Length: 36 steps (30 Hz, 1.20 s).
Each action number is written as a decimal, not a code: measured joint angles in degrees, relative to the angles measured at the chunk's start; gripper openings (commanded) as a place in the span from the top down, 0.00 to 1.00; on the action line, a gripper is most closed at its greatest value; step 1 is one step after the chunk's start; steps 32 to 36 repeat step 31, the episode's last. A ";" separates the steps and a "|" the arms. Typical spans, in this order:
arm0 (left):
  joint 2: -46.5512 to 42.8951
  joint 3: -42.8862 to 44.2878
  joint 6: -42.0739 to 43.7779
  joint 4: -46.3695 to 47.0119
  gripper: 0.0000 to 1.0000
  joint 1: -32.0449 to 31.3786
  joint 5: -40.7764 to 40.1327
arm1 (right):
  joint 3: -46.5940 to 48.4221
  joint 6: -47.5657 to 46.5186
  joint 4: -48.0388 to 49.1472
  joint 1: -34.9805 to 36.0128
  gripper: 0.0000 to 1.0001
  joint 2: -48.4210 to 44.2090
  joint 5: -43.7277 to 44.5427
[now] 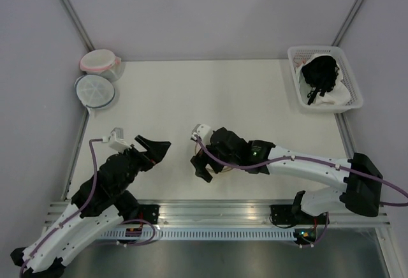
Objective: Unzip the laundry bag and remove the bra
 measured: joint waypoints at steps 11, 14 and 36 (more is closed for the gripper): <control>17.27 -1.03 3.72 10.40 0.01 0.04 11.04 | -4.26 9.49 1.53 -0.83 0.02 -24.17 26.80; 25.05 -1.81 4.74 15.80 0.01 0.04 15.72 | -4.76 13.51 -0.79 -1.92 0.02 -24.50 31.76; 32.20 -6.32 7.08 27.32 0.01 0.04 27.52 | -24.37 27.06 0.46 -10.08 0.02 -39.34 23.08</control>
